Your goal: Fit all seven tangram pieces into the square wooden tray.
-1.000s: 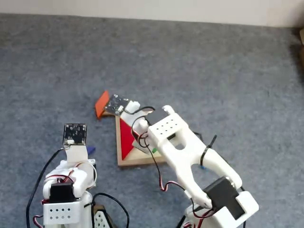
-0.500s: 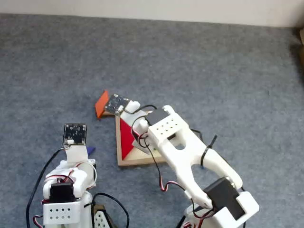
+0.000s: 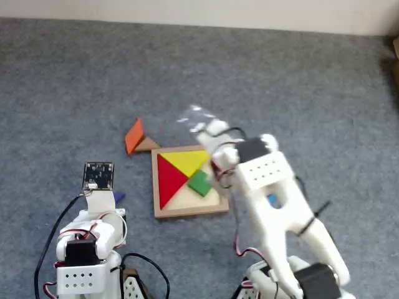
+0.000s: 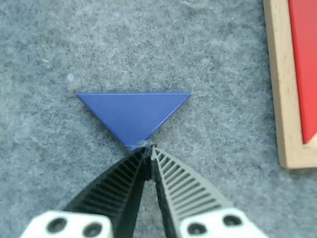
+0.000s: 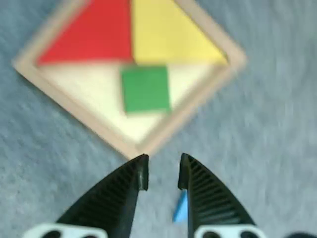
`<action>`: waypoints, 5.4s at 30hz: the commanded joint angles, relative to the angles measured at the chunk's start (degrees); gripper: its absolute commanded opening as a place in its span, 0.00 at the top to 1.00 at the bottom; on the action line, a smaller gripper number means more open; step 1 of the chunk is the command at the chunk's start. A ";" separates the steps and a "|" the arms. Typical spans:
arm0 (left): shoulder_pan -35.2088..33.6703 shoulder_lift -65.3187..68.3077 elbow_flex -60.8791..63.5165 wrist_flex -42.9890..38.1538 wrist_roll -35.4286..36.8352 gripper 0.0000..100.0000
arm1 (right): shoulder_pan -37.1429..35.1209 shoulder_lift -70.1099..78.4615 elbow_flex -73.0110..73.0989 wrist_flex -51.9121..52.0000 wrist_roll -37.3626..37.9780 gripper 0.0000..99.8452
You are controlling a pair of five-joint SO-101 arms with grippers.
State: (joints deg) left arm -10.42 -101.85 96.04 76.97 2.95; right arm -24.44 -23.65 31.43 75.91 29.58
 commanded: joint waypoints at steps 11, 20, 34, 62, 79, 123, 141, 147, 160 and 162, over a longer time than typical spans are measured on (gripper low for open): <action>-0.66 -1.98 1.19 0.26 -0.44 0.99 | 18.86 -6.20 15.69 -5.05 -0.09 0.74; -0.66 -1.98 1.19 0.26 -0.44 0.99 | 18.68 -6.11 26.59 -18.07 -0.09 0.74; -0.66 -1.98 1.19 0.26 -0.44 0.99 | 18.68 6.99 29.85 -26.86 2.20 0.74; -0.66 -1.98 1.19 0.26 -0.44 0.99 | 11.82 11.65 10.24 -14.73 2.29 0.91; -0.66 -1.98 1.19 0.26 -0.44 0.99 | 8.66 12.09 2.59 -14.46 -1.67 0.91; -0.66 -1.98 1.19 0.26 -0.44 0.99 | 11.21 9.10 4.70 -12.35 -0.70 0.80; -0.66 -1.98 1.19 0.26 -0.44 0.99 | 9.89 1.01 14.02 -16.66 0.18 0.80; -0.66 -1.98 1.19 0.26 -0.44 0.99 | 9.80 11.74 14.64 -22.11 -2.02 0.80; -0.66 -1.98 1.19 0.26 -0.44 0.99 | 7.52 18.86 10.95 -24.92 -11.43 0.80; -0.66 -1.98 1.19 0.26 -0.44 0.99 | 7.43 18.86 10.51 -24.92 -12.92 0.80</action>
State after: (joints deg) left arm -10.42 -101.85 96.04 76.97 2.95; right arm -15.65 -5.36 44.53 52.35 18.86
